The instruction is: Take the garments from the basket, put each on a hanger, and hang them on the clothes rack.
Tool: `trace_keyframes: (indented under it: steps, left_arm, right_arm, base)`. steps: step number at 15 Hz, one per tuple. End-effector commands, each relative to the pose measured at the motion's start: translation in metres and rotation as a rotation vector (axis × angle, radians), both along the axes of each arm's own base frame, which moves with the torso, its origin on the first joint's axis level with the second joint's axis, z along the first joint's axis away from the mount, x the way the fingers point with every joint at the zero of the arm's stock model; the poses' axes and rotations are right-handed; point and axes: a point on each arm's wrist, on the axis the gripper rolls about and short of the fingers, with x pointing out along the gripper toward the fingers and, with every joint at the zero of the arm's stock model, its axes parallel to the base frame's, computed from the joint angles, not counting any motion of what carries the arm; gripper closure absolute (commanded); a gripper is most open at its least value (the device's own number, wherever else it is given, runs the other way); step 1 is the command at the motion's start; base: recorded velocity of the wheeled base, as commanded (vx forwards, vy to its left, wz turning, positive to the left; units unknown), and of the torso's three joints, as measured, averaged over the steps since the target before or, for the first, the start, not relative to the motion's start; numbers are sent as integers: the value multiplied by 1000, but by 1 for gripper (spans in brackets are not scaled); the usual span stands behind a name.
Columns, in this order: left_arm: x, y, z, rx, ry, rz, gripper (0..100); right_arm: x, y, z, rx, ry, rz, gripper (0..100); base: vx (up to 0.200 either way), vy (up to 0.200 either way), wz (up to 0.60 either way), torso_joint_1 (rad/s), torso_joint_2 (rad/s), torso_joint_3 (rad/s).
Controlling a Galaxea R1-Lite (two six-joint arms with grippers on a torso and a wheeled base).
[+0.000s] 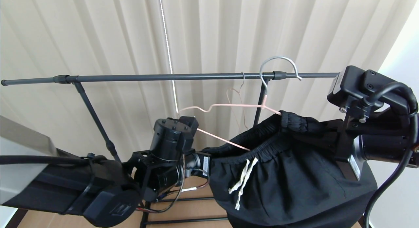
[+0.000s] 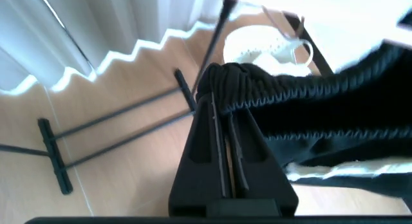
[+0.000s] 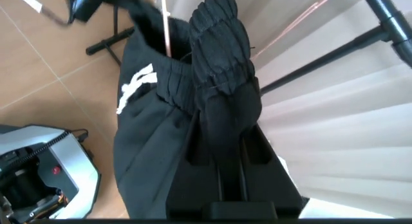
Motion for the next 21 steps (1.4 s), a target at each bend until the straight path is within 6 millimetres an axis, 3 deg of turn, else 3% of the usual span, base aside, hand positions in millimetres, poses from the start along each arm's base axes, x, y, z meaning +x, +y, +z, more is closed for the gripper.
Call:
trace_keyframes:
  steps: [1, 6, 12, 16, 21]
  left_arm:
    - [2, 17, 27, -32, -74, 32, 100]
    - [10, 31, 31, 3, -110, 86, 100]
    - [18, 33, 32, 32, -131, 112, 100]
    - [28, 54, 29, 65, -131, 171, 100]
    - [35, 63, 29, 77, -135, 197, 100]
  right_arm:
    - [-5, -15, -17, 29, 6, -6, 100]
    - [-1, -31, -57, 113, 2, 33, 100]
    - [6, -35, -74, 101, 19, 10, 100]
    - [12, -32, -88, 69, 71, 5, 100]
    - [16, -30, -102, -2, 94, 33, 100]
  base:
    - [0, 0, 0, 0, 0, 0]
    - [0, 0, 0, 0, 0, 0]
    - [0, 0, 0, 0, 0, 0]
    - [0, 0, 0, 0, 0, 0]
    - [0, 0, 0, 0, 0, 0]
